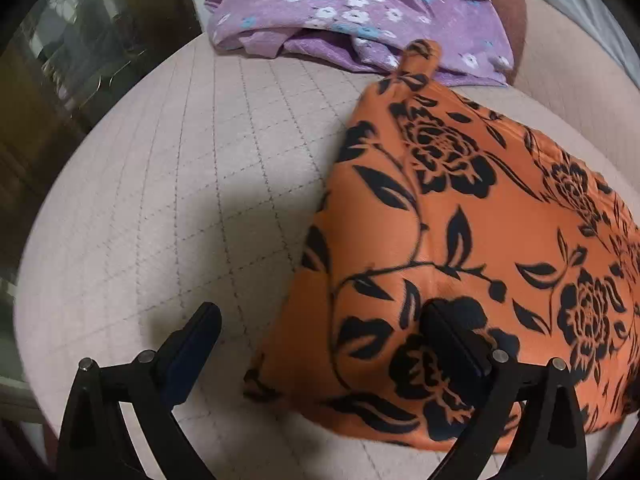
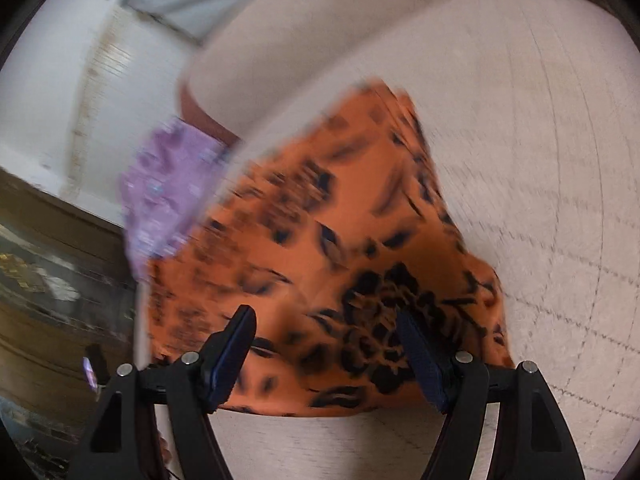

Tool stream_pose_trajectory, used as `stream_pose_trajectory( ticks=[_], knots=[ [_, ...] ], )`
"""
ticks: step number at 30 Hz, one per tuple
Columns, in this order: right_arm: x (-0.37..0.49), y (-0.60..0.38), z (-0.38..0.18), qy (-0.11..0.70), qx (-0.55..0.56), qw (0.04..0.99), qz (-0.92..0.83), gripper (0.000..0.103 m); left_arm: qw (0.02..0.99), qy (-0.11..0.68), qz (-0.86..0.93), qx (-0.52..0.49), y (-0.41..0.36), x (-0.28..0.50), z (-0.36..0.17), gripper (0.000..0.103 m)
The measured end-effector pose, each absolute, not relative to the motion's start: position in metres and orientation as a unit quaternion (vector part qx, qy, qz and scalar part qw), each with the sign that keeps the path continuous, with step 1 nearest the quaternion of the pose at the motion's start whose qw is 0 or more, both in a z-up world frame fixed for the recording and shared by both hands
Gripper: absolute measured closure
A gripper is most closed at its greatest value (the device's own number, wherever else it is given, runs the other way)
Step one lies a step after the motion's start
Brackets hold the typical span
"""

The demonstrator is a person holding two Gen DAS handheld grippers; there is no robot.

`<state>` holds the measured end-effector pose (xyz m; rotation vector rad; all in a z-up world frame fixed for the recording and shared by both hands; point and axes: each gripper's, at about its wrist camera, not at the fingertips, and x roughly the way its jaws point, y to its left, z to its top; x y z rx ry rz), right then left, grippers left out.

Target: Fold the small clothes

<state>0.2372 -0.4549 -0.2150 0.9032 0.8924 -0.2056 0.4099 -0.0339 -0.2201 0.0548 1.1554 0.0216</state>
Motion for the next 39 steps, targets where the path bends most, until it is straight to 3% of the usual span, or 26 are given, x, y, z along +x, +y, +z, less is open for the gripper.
stream_pose_trajectory(
  ticks=[5, 14, 23, 39],
  knots=[
    [0.240, -0.447, -0.211, 0.426, 0.385, 0.812, -0.102, 0.027, 0.834, 0.549, 0.028, 0.036, -0.032, 0.399, -0.203, 0.000],
    [0.227, -0.426, -0.172, 0.363, 0.340, 0.863, -0.085, 0.027, 0.906, 0.407, 0.030, 0.110, -0.039, 0.322, -0.114, 0.000],
    [0.220, -0.401, -0.157, 0.353, 0.302, 0.882, -0.075, 0.027, 0.934, 0.340, 0.004, 0.114, -0.032, 0.299, -0.061, 0.000],
    [0.226, -0.403, -0.161, 0.347, 0.305, 0.885, -0.063, 0.027, 0.942, 0.317, -0.009, 0.107, -0.052, 0.292, -0.052, 0.000]
  ],
)
